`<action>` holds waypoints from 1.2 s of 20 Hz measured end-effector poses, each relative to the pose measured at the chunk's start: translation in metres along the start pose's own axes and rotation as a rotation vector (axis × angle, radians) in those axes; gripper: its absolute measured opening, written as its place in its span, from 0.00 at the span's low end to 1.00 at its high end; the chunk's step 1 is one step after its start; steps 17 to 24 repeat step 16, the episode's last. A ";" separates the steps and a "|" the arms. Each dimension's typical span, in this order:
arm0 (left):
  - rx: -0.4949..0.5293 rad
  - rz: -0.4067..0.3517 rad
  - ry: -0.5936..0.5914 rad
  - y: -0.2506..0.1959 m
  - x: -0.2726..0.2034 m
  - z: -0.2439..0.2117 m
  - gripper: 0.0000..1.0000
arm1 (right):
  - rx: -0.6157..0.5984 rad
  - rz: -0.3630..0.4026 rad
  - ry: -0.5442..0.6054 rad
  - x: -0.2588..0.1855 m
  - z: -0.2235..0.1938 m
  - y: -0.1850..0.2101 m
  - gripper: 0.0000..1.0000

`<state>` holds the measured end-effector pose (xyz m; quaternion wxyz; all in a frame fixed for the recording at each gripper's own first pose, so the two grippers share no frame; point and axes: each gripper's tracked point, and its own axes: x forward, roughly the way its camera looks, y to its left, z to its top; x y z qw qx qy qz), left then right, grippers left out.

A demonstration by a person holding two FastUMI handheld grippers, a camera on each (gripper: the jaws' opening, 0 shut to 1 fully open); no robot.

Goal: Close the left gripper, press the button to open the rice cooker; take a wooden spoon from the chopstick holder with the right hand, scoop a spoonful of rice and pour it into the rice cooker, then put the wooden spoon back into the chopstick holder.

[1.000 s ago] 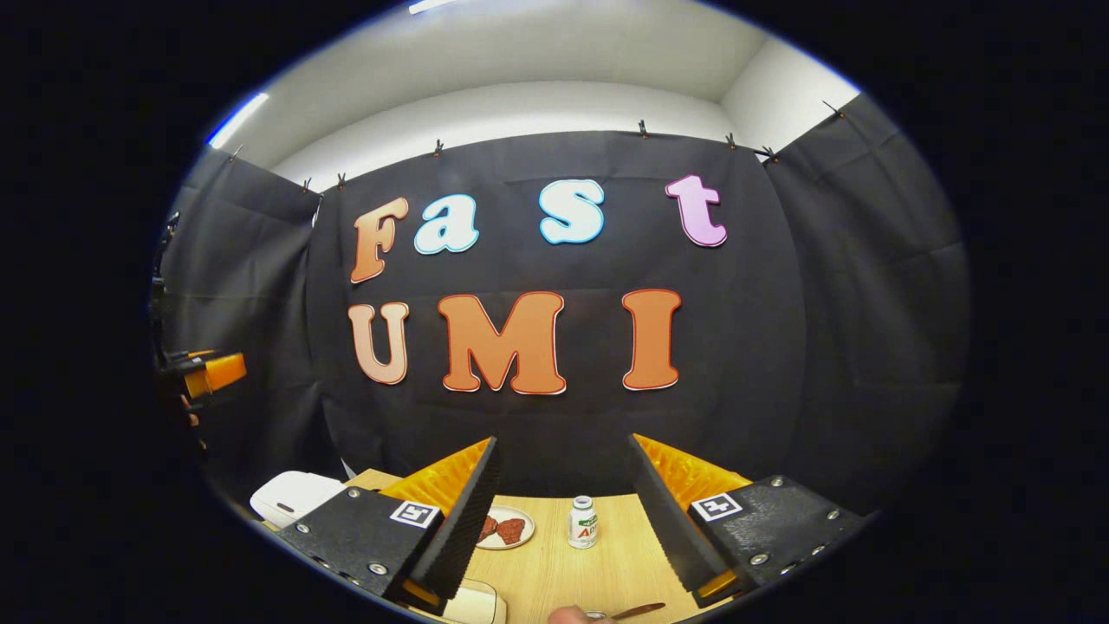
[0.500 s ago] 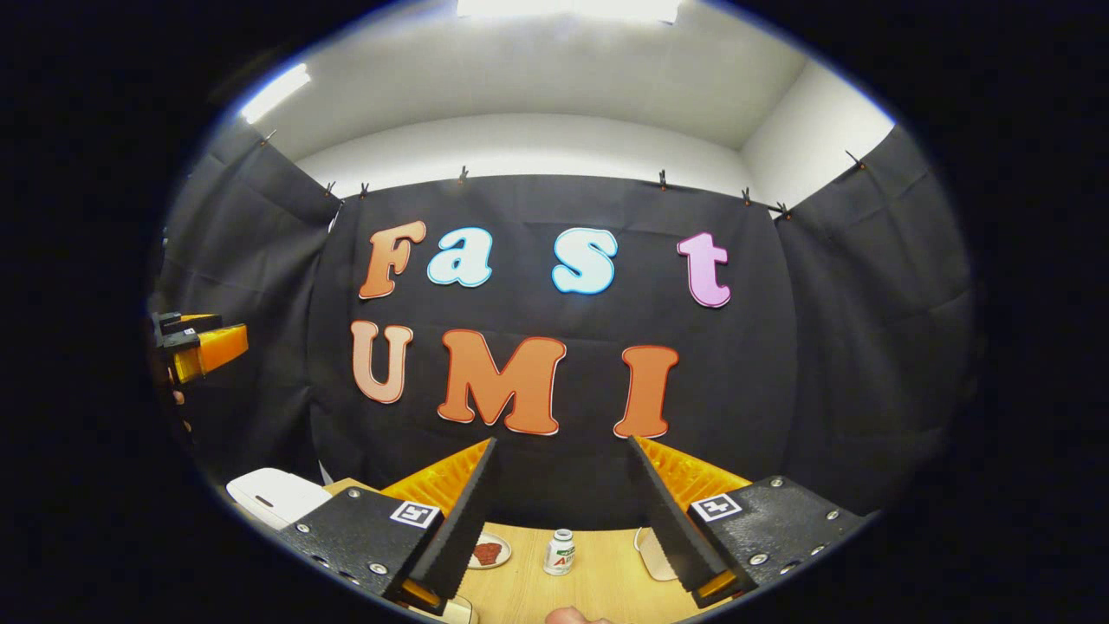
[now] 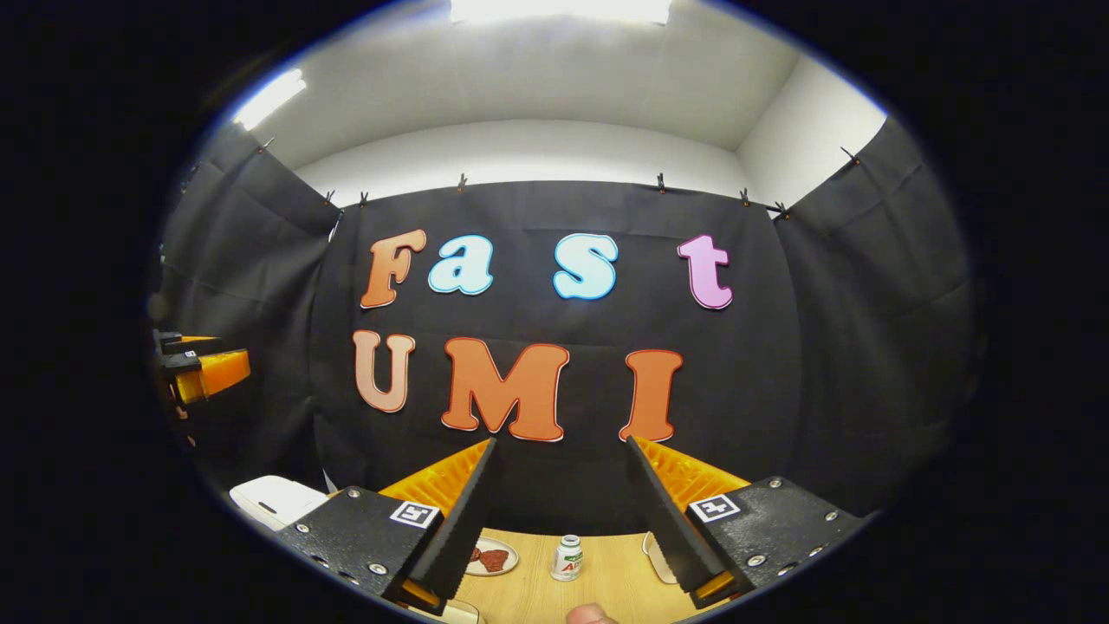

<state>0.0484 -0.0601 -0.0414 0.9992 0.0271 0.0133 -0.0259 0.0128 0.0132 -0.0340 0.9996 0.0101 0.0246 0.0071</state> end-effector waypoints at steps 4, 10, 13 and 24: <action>0.006 0.000 0.009 -0.001 0.000 -0.002 1.00 | -0.008 0.025 -0.010 0.001 0.000 0.009 0.90; 0.000 0.017 0.015 0.008 -0.006 -0.003 1.00 | 0.001 0.050 -0.007 0.008 0.004 0.020 0.89; -0.001 0.042 0.016 0.017 -0.008 -0.006 1.00 | -0.007 0.057 -0.021 0.009 0.010 0.025 0.89; -0.018 0.047 0.006 0.020 -0.011 -0.003 1.00 | -0.002 0.075 -0.032 0.006 0.013 0.032 0.97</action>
